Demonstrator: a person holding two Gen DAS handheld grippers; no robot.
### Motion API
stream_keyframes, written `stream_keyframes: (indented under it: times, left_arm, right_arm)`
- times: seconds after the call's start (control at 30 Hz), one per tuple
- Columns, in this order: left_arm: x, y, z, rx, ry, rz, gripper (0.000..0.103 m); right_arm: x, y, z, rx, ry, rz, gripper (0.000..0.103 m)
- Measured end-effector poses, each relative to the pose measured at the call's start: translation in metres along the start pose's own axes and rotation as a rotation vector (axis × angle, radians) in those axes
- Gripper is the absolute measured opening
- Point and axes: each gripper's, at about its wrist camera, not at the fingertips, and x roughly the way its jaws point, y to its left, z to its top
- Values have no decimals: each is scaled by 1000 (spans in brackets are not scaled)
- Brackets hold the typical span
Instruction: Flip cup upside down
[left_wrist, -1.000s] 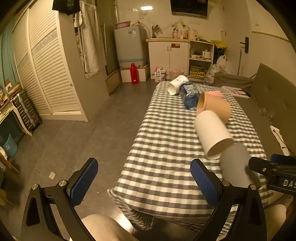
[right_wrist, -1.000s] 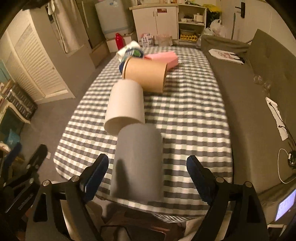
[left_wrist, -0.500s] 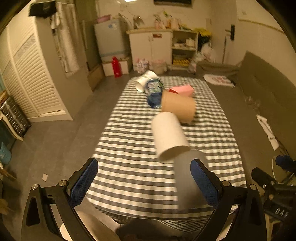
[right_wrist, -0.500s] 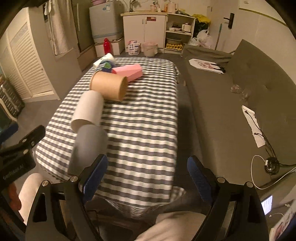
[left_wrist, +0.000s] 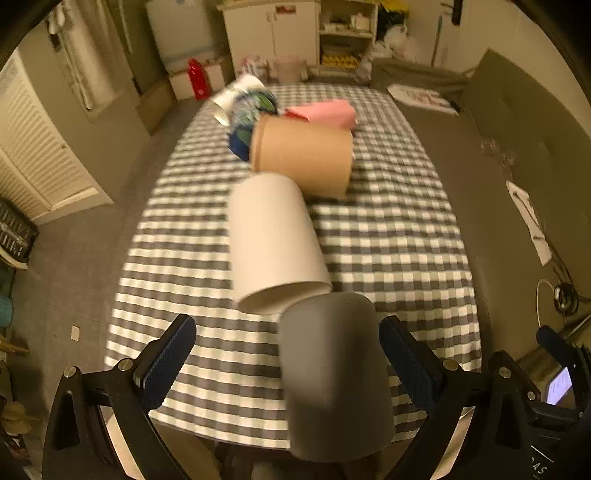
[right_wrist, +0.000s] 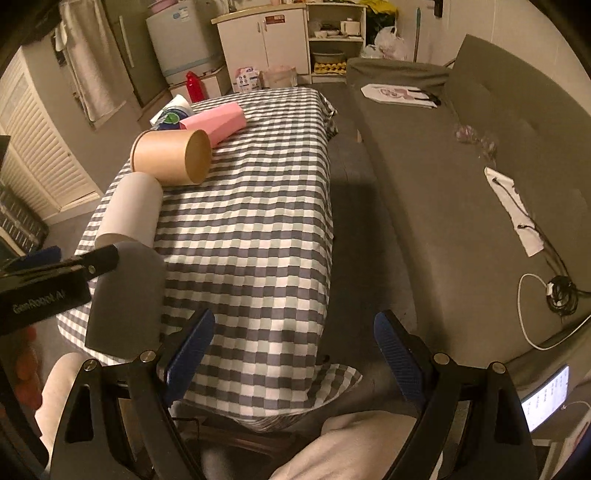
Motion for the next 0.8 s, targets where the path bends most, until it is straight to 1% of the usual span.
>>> stream_keyframes:
  times: [0.07, 0.13, 0.2, 0.23, 0.27, 0.3, 0.4, 0.47, 0.57, 0.8]
  left_arm:
    - [12, -1, 1, -5, 46, -18, 101]
    - [20, -2, 1, -14, 74, -40, 99]
    - [25, -4, 2, -13, 96, -80, 88]
    - [28, -5, 3, -14, 110, -98, 85]
    - [30, -6, 3, -17, 124, -121, 76]
    - [32, -7, 3, -18, 138, -146, 74]
    - [28, -11, 3, 18, 139, -144, 74]
    - [26, -10, 3, 15, 142, -148, 73]
    - [16, -8, 5, 12, 113, -164, 73]
    - [-14, -16, 9, 43, -16, -174, 73]
  right_arm:
    - [6, 0, 2, 2, 7, 10, 88]
    - [10, 0, 2, -1, 12, 12, 88]
    - [14, -1, 2, -2, 19, 13, 88]
    - [16, -1, 2, 0, 25, 15, 88]
    - [18, -2, 2, 4, 30, 16, 88]
    - [20, -3, 1, 9, 34, 16, 88]
    - [21, -8, 0, 29, 34, 13, 88]
    - [20, -12, 0, 41, 29, 9, 88]
    - [15, -16, 0, 53, 18, 1, 88]
    - [6, -15, 0, 62, -3, -12, 88]
